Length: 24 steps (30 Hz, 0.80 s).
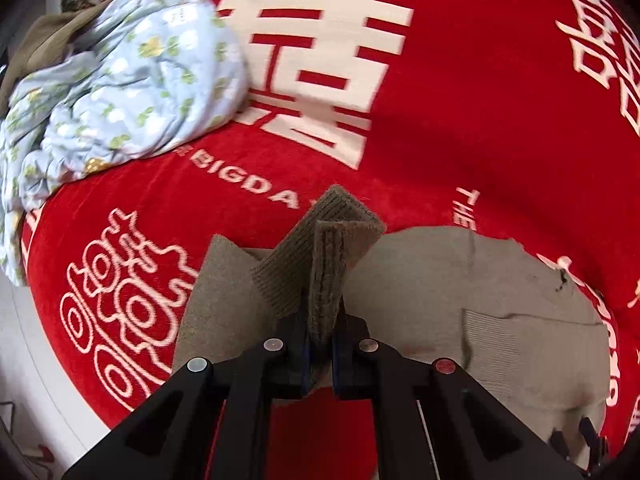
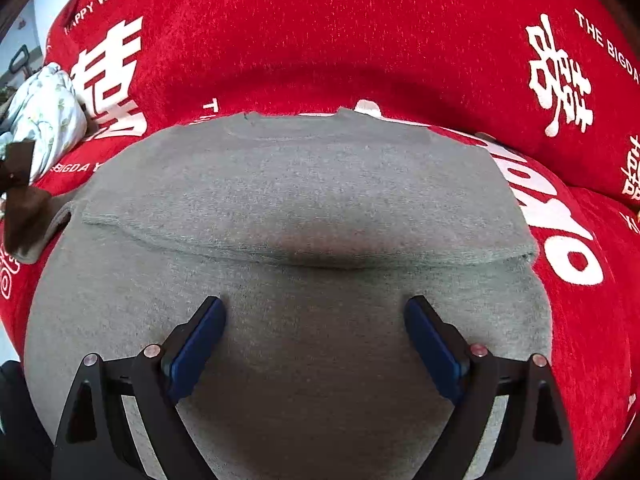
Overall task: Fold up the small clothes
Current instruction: 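Carry the sleeve with the left tool across the sweater body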
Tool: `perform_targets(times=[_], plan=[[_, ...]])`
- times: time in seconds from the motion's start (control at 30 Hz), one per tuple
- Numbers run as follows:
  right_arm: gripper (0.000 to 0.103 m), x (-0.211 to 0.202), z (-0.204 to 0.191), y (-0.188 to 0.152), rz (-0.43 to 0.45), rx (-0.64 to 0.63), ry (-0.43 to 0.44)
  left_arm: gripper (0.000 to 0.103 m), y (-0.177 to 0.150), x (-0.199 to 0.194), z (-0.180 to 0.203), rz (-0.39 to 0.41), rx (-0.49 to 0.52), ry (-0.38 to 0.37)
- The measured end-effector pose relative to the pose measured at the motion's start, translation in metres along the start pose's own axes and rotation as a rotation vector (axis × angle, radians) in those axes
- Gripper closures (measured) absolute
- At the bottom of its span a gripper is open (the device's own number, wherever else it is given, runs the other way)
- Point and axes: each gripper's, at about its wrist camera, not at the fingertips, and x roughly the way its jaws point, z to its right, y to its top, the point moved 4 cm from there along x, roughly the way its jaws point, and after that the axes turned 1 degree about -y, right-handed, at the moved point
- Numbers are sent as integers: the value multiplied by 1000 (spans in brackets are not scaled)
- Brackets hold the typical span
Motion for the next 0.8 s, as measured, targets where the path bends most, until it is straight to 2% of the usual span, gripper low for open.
perform_targets(times=[0.1,0.27,0.5,0.67,0.8], plan=[[8,0,0,-1,11,-5,3,95,-2,-5,24,-25,25,-33],[8,-3,5,-1,31,17,44,95,-11,-15,65,-49,97,-43],[8,-6,8,-1,36,40,61,95,-16,-17,109,-56,149,-20],[8,-14,23,-8,41,72,85,95,-27,-20,158,-37,237,-7],[8,-19,35,-15,44,72,88,95,-36,-12,189,-63,256,-8]])
